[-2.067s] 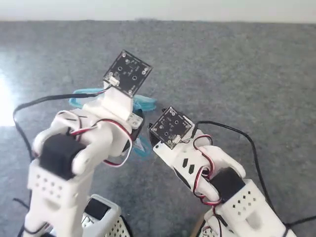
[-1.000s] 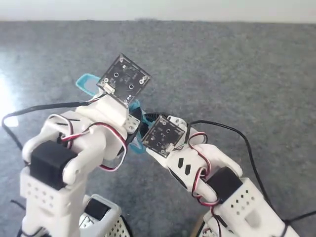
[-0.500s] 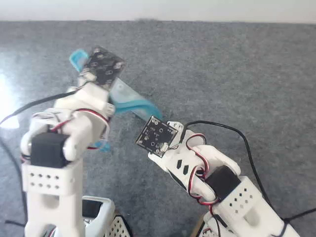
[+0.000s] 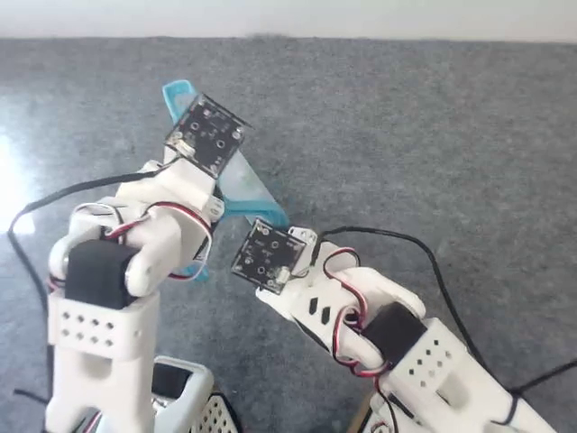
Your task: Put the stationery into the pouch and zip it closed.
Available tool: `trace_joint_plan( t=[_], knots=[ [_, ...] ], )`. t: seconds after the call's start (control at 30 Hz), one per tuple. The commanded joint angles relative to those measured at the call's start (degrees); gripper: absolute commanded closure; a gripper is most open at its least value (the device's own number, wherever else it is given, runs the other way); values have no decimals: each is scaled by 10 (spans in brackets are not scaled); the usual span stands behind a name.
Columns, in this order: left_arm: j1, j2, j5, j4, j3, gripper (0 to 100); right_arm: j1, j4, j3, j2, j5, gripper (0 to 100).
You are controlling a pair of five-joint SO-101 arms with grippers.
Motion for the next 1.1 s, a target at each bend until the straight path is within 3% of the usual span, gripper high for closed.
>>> trace_joint_plan(
  t=[0.0,0.2,0.43,0.7,0.9,1.07],
  knots=[
    [20,13,13,23,-19,991,10,-15,-50,3,4,855],
    [25,13,13,32,-39,991,30,-24,-59,7,13,852],
    [40,13,13,38,-47,991,-3,-25,-62,7,44,853],
    [38,24,11,59,-64,991,15,-41,-62,52,106,856],
    [41,74,11,81,-113,991,26,-73,-58,68,109,967],
    [18,83,10,88,-143,991,30,-102,-62,94,106,874]
  ],
)
